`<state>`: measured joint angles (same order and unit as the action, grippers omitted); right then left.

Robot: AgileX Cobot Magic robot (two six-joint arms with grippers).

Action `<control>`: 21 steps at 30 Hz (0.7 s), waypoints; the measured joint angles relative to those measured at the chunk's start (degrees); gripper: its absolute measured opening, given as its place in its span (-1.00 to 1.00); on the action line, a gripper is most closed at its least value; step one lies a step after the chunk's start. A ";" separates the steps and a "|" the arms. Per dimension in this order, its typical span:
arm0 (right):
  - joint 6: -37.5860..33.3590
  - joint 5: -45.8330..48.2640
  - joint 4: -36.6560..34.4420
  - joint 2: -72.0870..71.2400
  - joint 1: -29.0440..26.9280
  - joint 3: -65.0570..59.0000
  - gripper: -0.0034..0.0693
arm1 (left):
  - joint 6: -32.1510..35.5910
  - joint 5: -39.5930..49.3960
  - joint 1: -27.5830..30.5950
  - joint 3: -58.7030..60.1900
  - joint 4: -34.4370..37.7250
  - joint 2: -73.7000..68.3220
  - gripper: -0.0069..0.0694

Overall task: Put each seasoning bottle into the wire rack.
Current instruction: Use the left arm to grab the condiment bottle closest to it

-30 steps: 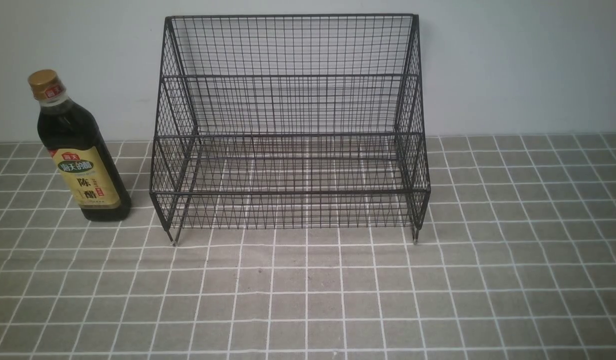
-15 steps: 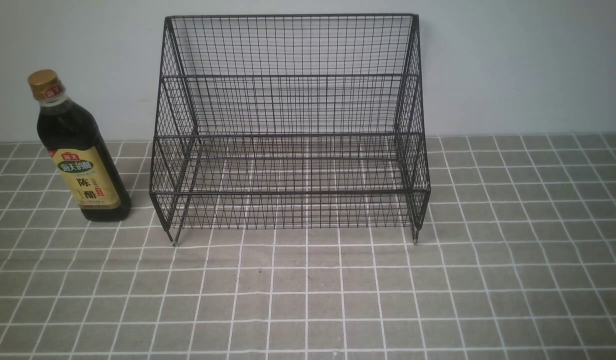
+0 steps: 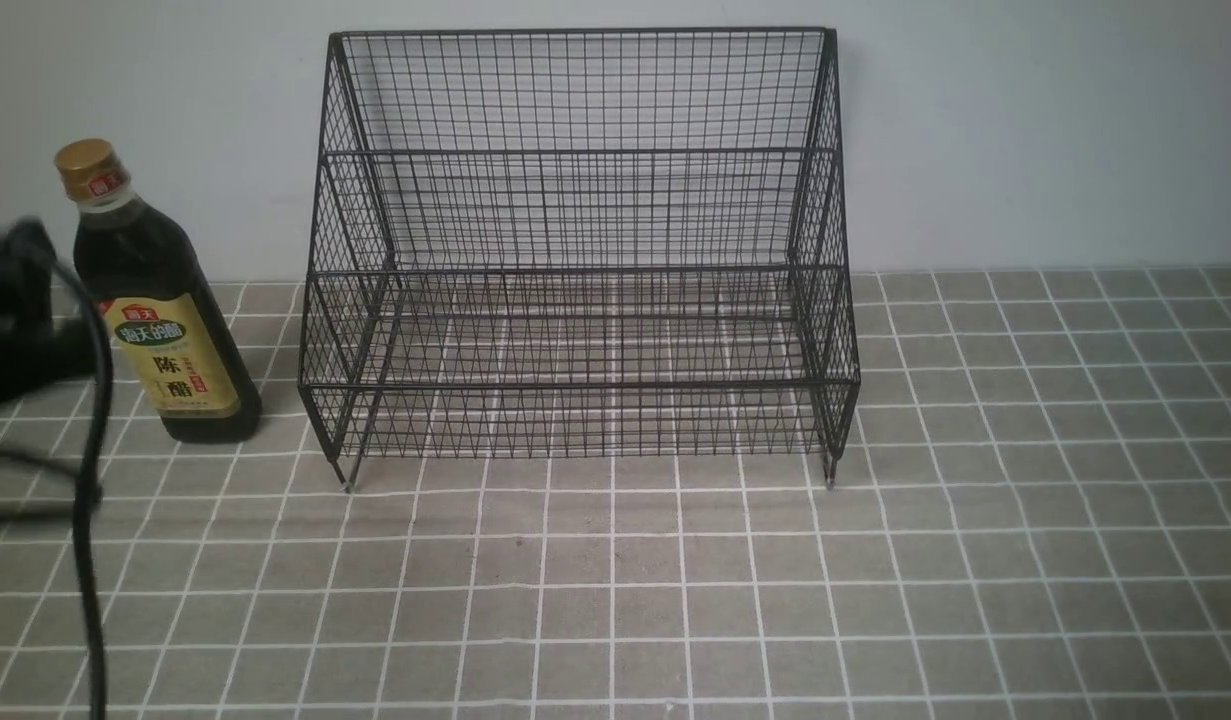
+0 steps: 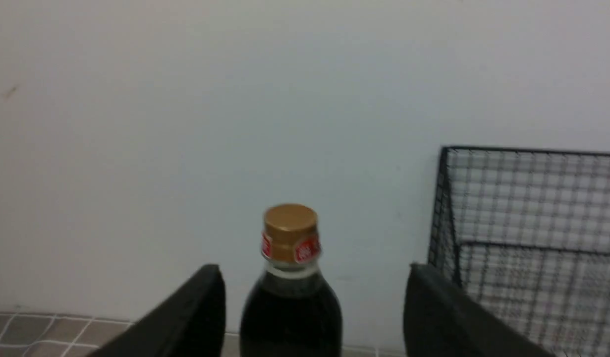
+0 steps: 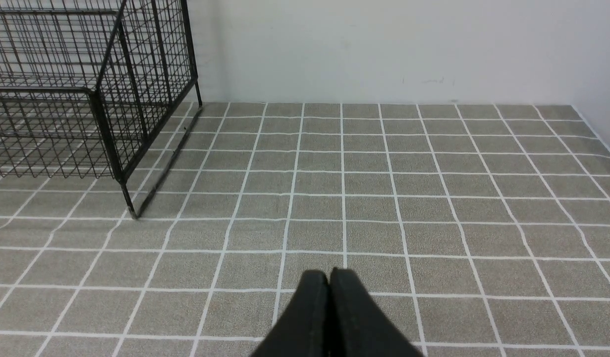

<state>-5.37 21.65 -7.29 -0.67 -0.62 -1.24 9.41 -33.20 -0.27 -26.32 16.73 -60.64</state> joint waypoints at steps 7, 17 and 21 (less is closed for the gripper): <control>0.00 0.00 0.00 0.00 0.00 0.00 -0.95 | 4.71 -4.67 0.07 -7.91 6.68 -12.80 0.63; 0.00 0.00 0.05 0.00 0.00 0.00 -0.95 | 5.22 -4.74 0.07 -18.58 6.01 -26.81 0.63; 0.00 0.00 0.05 0.00 0.00 0.00 -0.95 | 6.88 -4.80 0.07 -21.53 6.01 -30.76 0.63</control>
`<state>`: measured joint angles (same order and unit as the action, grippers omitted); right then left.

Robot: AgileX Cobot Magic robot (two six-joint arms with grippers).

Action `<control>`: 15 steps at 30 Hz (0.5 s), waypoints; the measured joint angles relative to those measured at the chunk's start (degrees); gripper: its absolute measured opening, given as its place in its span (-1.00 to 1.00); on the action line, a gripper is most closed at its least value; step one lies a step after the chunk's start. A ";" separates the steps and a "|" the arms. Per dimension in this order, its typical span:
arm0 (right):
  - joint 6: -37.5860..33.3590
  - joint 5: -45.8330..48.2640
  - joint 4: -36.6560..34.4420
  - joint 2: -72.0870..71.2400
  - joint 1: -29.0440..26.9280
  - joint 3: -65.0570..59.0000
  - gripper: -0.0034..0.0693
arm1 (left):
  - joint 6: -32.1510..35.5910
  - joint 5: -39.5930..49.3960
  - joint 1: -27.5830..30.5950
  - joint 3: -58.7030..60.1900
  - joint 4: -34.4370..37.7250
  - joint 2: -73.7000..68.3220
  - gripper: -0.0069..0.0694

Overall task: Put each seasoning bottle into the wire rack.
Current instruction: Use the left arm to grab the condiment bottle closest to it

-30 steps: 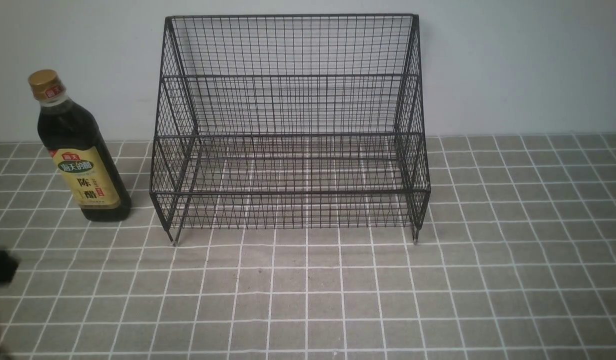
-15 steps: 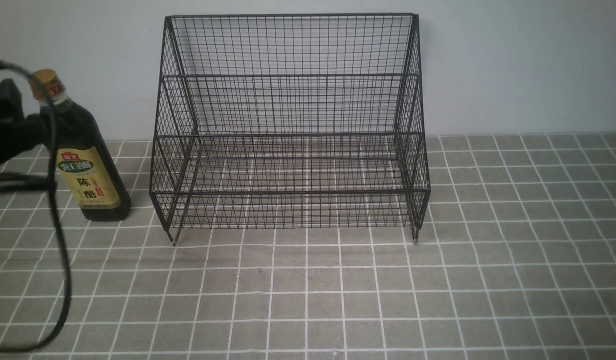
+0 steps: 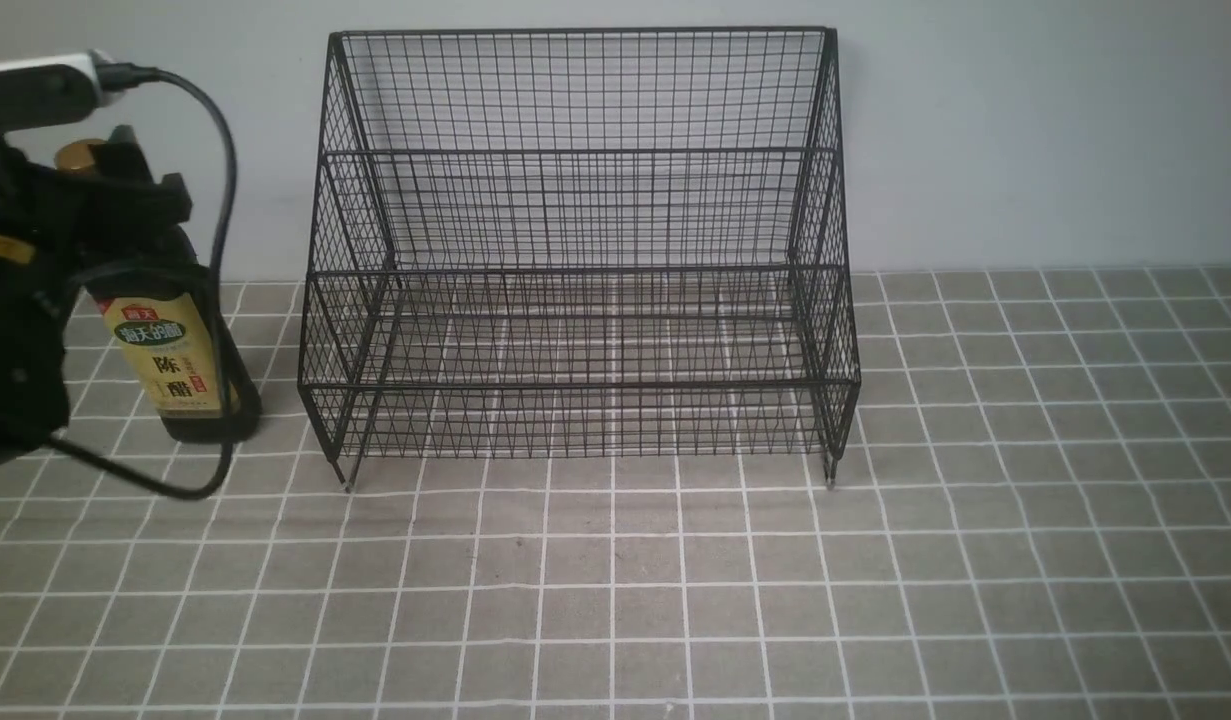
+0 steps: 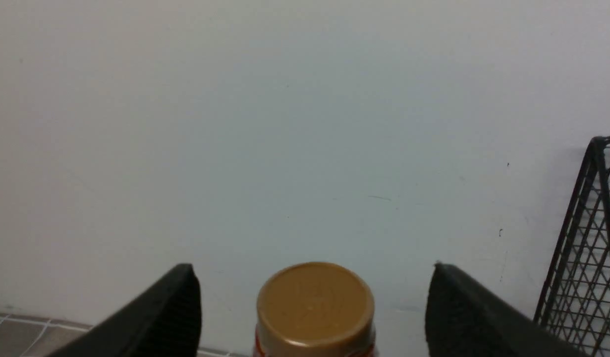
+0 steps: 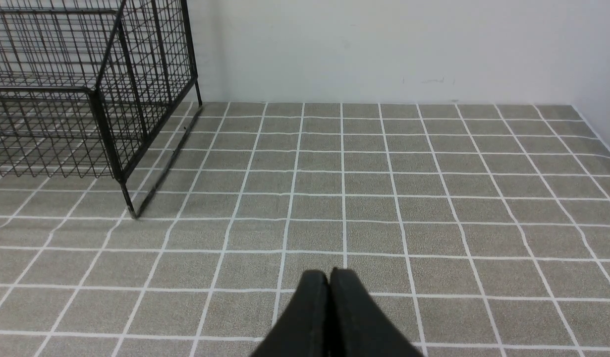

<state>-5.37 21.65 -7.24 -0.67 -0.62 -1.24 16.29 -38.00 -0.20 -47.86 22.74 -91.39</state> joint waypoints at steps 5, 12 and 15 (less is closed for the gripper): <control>0.00 0.00 0.00 0.00 0.00 0.00 -0.95 | 0.62 -0.29 0.00 -3.04 0.48 -4.43 0.63; 0.00 0.00 0.00 0.00 0.00 0.00 -0.95 | 0.80 -2.19 0.00 -4.96 2.27 -8.96 0.61; 0.00 0.00 0.00 0.00 0.00 0.00 -0.95 | 0.84 -2.92 0.00 -4.96 2.44 -9.70 0.38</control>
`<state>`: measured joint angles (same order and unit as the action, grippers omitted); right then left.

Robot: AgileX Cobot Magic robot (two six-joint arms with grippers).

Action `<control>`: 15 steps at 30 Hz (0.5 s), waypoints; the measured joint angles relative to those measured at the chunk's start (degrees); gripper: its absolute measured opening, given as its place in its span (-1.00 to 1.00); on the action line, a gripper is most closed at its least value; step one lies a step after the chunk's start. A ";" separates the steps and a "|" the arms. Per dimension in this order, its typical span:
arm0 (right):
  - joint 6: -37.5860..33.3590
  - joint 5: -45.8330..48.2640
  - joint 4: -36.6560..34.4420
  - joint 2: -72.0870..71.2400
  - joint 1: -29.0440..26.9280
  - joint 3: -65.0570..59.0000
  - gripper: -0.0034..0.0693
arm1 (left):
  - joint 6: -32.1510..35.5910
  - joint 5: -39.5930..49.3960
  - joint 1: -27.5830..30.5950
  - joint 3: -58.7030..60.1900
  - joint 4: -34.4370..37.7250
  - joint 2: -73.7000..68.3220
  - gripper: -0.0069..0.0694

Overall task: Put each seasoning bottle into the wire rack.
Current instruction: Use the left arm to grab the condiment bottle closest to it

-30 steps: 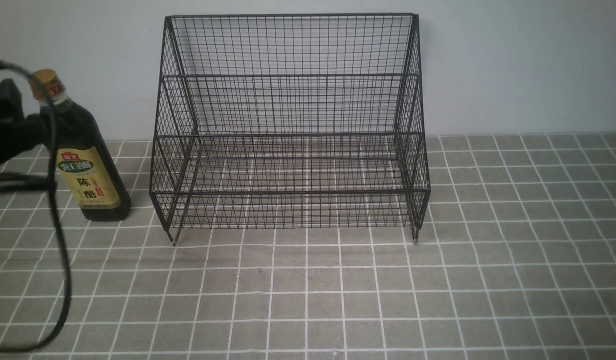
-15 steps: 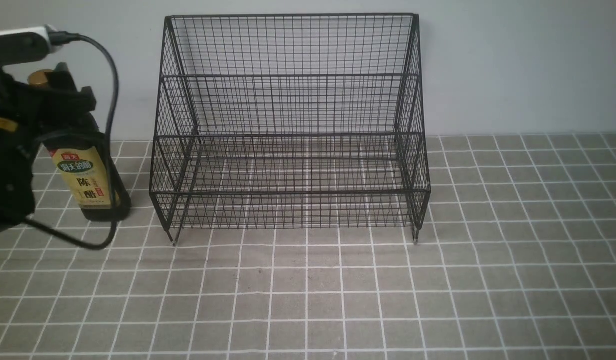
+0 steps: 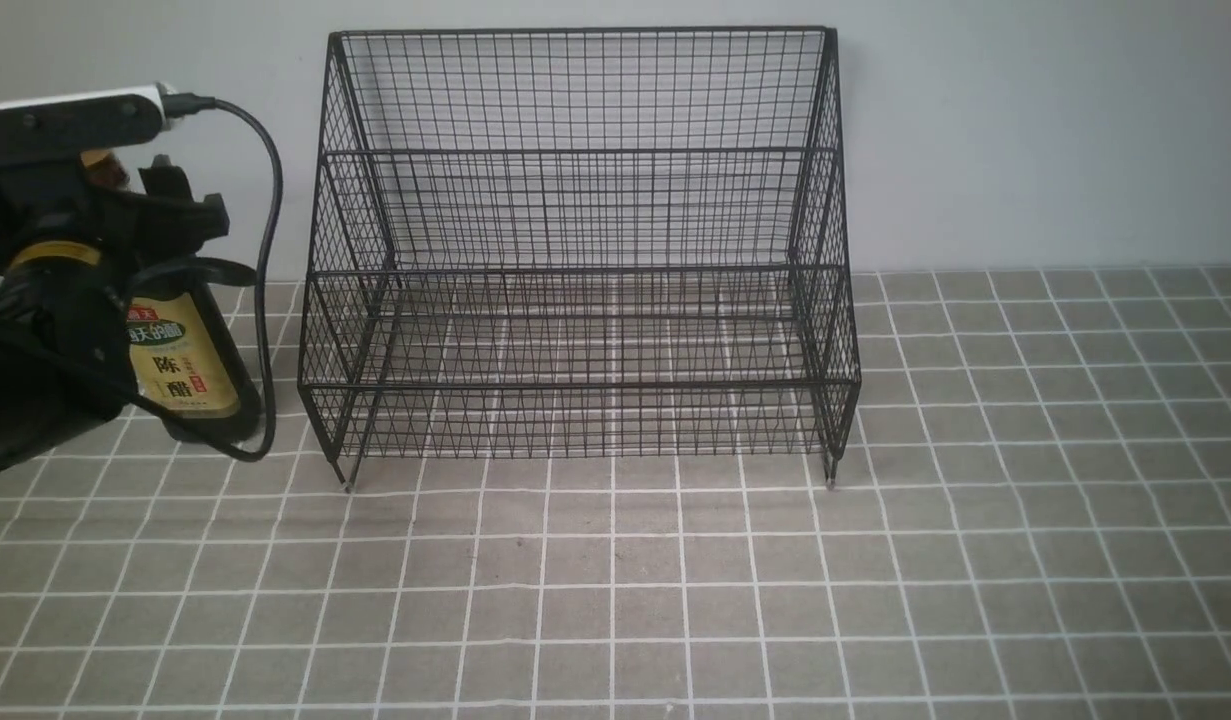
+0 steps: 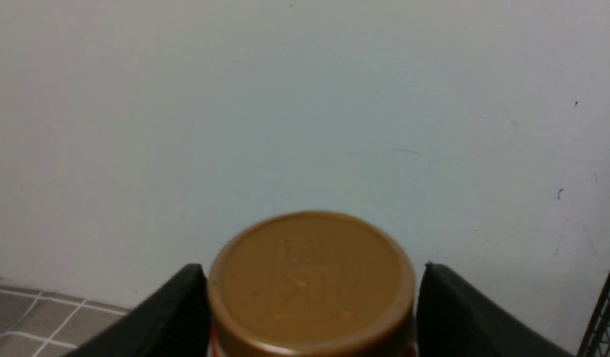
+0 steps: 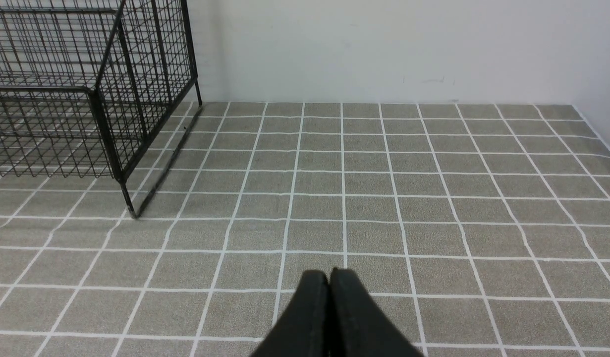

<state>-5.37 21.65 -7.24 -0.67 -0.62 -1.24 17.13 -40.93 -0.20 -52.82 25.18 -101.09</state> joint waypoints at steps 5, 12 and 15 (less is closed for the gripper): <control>0.00 0.00 0.00 0.00 0.00 0.00 -0.95 | 1.59 -0.39 0.06 -0.11 0.27 0.00 0.07; 0.00 0.00 0.00 0.00 0.00 0.00 -0.95 | 12.00 3.49 0.60 0.21 2.79 3.51 -0.01; 0.00 0.00 0.00 0.00 0.00 0.00 -0.95 | 16.50 7.92 1.09 0.57 5.01 9.54 -0.02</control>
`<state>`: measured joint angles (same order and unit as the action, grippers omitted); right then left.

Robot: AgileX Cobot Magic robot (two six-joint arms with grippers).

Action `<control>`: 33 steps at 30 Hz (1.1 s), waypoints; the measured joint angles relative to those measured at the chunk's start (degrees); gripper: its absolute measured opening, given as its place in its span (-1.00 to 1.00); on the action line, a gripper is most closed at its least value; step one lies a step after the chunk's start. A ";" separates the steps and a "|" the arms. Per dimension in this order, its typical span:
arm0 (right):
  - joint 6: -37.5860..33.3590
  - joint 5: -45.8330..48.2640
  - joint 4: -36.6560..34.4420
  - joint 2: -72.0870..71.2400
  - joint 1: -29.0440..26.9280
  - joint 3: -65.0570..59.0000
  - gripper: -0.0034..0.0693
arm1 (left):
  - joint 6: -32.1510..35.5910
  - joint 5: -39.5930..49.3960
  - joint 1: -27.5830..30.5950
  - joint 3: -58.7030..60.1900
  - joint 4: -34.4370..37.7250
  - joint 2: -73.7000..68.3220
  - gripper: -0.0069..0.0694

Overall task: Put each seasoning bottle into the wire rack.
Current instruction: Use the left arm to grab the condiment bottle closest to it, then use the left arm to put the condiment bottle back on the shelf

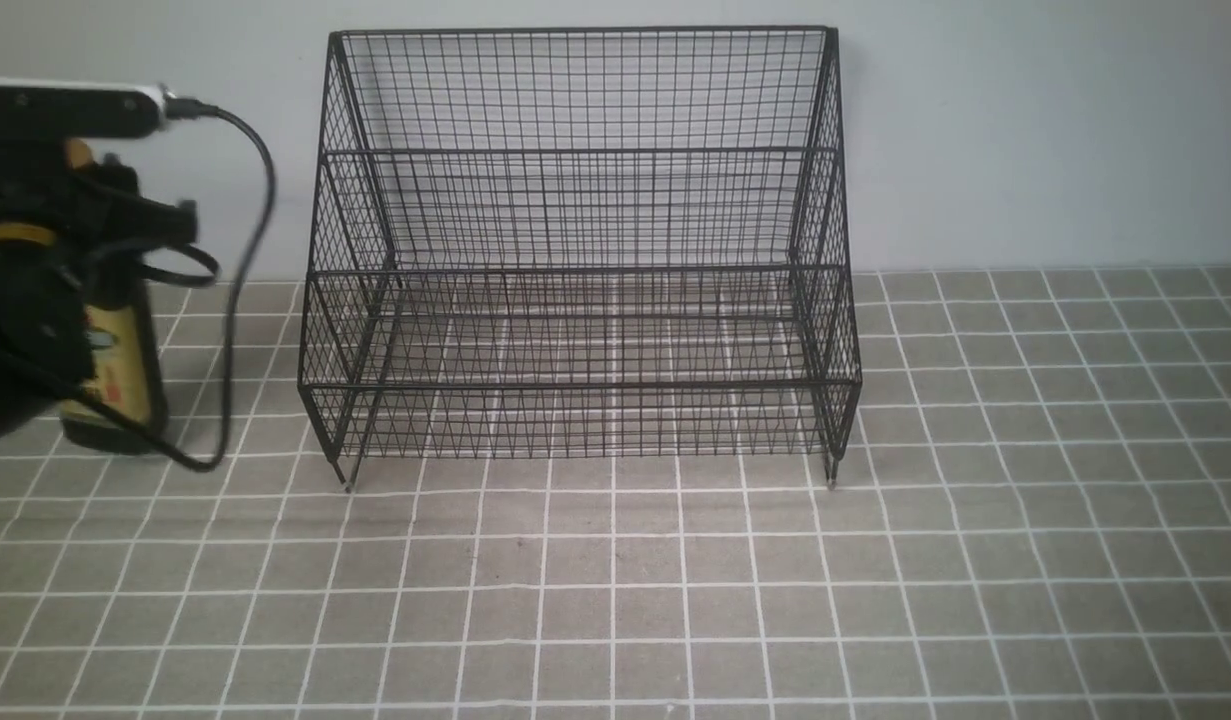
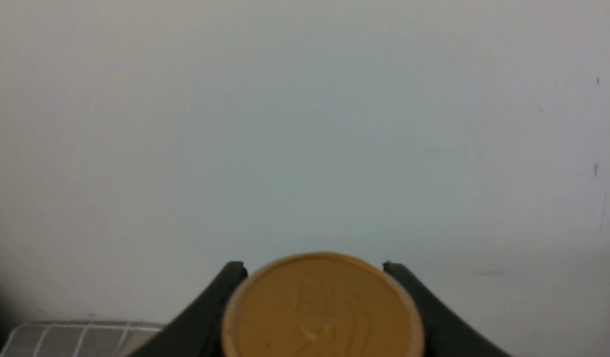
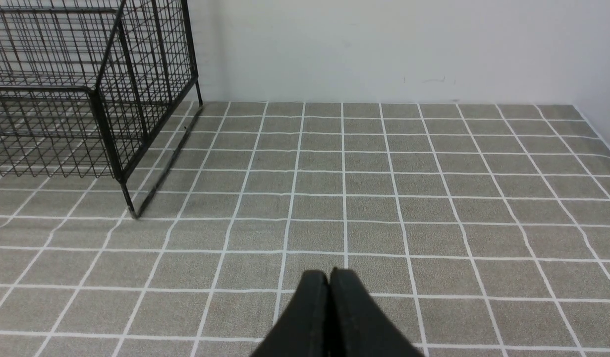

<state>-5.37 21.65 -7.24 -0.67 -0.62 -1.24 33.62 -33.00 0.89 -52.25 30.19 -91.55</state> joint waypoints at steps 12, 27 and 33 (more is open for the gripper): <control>0.00 0.00 0.00 0.00 0.00 0.00 -0.95 | -0.91 11.30 -0.28 -2.97 8.58 17.86 -0.02; 0.00 0.00 0.00 0.00 0.00 0.00 -0.95 | -0.93 13.38 -15.18 -6.31 15.53 17.84 -0.02; 0.00 0.00 0.00 0.00 0.00 0.00 -0.95 | 0.87 13.11 -17.05 -6.31 16.25 16.00 -0.03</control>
<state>-5.37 21.65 -7.24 -0.67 -0.62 -1.24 34.49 -19.89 -16.16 -58.56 46.44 -75.55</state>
